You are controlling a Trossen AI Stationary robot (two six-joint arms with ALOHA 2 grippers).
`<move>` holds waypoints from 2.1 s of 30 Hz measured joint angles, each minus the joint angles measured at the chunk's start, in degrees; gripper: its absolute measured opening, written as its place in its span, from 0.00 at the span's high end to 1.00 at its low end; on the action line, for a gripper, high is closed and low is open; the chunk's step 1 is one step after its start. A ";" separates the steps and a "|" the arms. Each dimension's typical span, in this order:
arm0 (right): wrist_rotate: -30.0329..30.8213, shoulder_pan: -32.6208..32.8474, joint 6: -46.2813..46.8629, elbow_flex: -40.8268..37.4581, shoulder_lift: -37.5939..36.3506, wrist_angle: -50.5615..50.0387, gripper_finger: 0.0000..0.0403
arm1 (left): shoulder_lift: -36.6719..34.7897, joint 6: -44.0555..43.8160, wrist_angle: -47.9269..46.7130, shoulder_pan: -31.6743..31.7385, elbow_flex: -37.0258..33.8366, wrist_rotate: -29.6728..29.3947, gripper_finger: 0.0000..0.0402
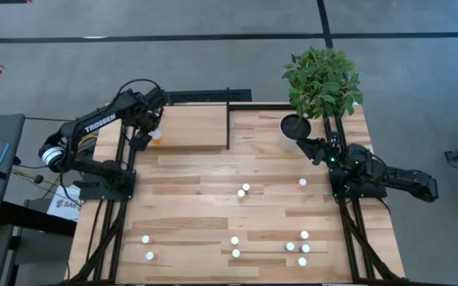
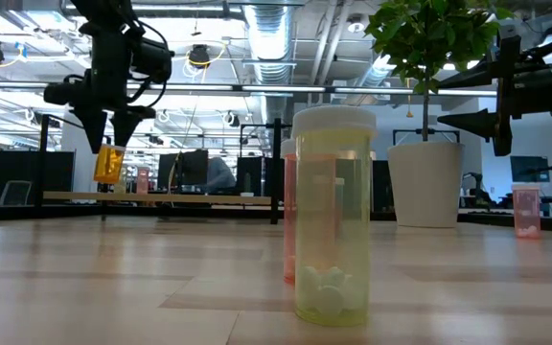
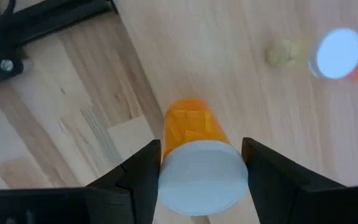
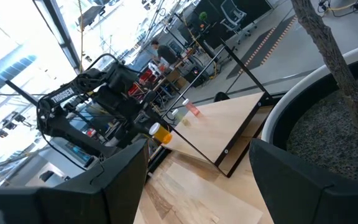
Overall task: Pick and place medicine bottles onto shelf by color
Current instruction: Put the big orange pill bottle on the shelf, then put the pink pill bottle on the shelf
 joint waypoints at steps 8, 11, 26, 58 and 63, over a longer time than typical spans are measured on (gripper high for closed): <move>0.00 0.00 0.00 -0.02 0.01 0.02 0.25 | -0.02 -9.39 -1.48 -0.02 -0.73 -0.88 0.55; 0.00 0.00 0.00 -0.02 0.01 0.02 0.25 | -0.02 -12.52 0.81 -0.02 -2.56 -1.02 0.55; 0.00 0.00 0.00 -0.02 0.00 0.00 0.25 | -0.09 -18.53 4.36 -0.04 -4.98 -6.04 0.55; 0.00 0.00 0.00 -0.01 0.00 0.00 0.25 | 0.00 -12.21 3.15 -0.04 -3.55 -13.20 0.33; 0.00 0.00 0.00 -0.01 0.01 0.01 0.25 | -0.03 -9.66 1.80 -0.02 -0.74 -15.78 0.29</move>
